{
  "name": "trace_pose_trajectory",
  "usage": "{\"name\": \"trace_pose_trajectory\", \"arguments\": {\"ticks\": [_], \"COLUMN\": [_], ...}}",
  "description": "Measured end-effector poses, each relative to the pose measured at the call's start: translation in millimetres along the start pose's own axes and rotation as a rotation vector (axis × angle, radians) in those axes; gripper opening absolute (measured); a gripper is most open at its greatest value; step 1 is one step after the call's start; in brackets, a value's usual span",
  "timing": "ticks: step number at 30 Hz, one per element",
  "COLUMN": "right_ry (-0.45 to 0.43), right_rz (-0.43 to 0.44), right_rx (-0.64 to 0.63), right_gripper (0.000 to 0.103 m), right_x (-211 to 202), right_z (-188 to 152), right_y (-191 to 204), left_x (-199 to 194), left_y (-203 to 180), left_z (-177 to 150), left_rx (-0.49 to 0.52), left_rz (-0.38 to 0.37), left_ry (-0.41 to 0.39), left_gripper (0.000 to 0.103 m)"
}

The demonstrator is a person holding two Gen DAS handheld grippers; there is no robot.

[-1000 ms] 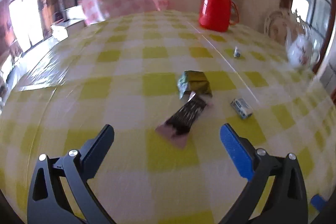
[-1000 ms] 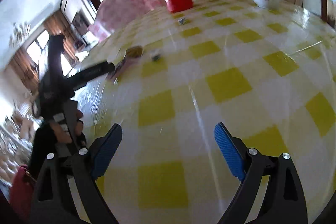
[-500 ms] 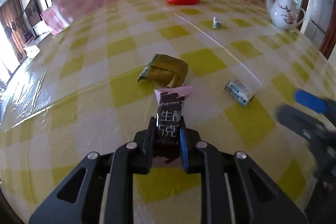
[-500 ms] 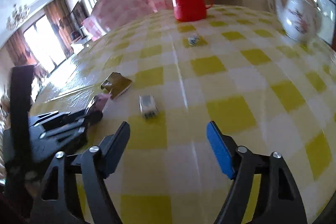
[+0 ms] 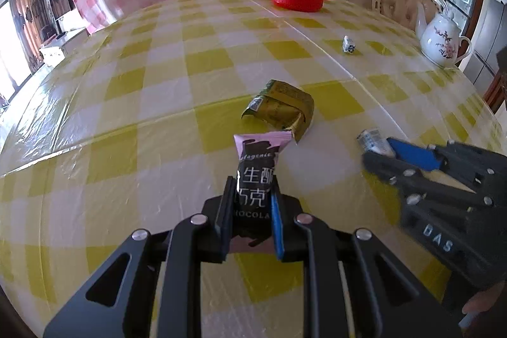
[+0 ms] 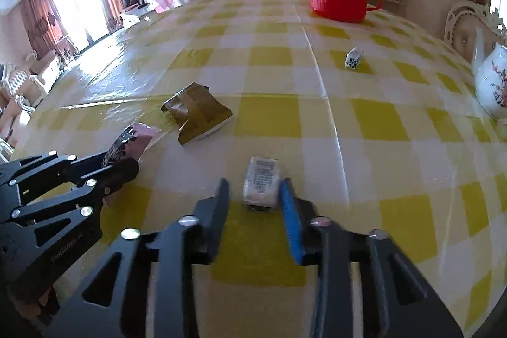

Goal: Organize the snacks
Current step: 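Grasp the black chocolate bar with the left tool while the right tool grasps the small white carton, then carry the chocolate bar and white carton over the white box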

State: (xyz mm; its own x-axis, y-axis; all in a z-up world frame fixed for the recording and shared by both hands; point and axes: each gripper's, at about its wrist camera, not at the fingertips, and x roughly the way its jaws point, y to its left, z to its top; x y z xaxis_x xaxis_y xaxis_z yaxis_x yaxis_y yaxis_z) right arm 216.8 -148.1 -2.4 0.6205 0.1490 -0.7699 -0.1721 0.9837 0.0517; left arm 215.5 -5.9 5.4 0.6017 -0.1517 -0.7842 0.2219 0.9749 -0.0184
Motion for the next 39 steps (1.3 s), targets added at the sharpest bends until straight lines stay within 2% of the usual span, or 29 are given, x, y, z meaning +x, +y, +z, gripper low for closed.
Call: {"name": "trace_pose_trajectory", "arguments": {"ticks": [4,10,25,33,39], "right_ry": [-0.091,-0.1,-0.213,-0.263,-0.264], "right_rz": [-0.043,-0.041,-0.007,0.037,0.072], "right_rx": [0.031,0.066,0.15,0.167,0.173], "right_gripper": [0.021,0.021,0.021,0.021,0.021], "right_x": [-24.6,-48.7,-147.5,-171.6,-177.7], "right_z": [-12.0,-37.3,-130.1,-142.1,-147.8], "right_y": [-6.6,-9.7,-5.4,-3.2,1.5], "left_x": [-0.7,-3.5,-41.1,-62.7,-80.9], "left_y": [-0.1,3.2,-17.6,-32.9,-39.2], "left_z": [-0.7,-0.9,-10.5,-54.5,-84.3], "left_rx": [-0.001,-0.033,-0.008,-0.02,-0.032], "left_rz": [-0.008,-0.069,-0.118,-0.152,-0.121], "left_ry": [0.001,0.005,-0.066,-0.061,-0.07], "left_gripper": [0.02,0.02,0.02,0.02,0.02]}}
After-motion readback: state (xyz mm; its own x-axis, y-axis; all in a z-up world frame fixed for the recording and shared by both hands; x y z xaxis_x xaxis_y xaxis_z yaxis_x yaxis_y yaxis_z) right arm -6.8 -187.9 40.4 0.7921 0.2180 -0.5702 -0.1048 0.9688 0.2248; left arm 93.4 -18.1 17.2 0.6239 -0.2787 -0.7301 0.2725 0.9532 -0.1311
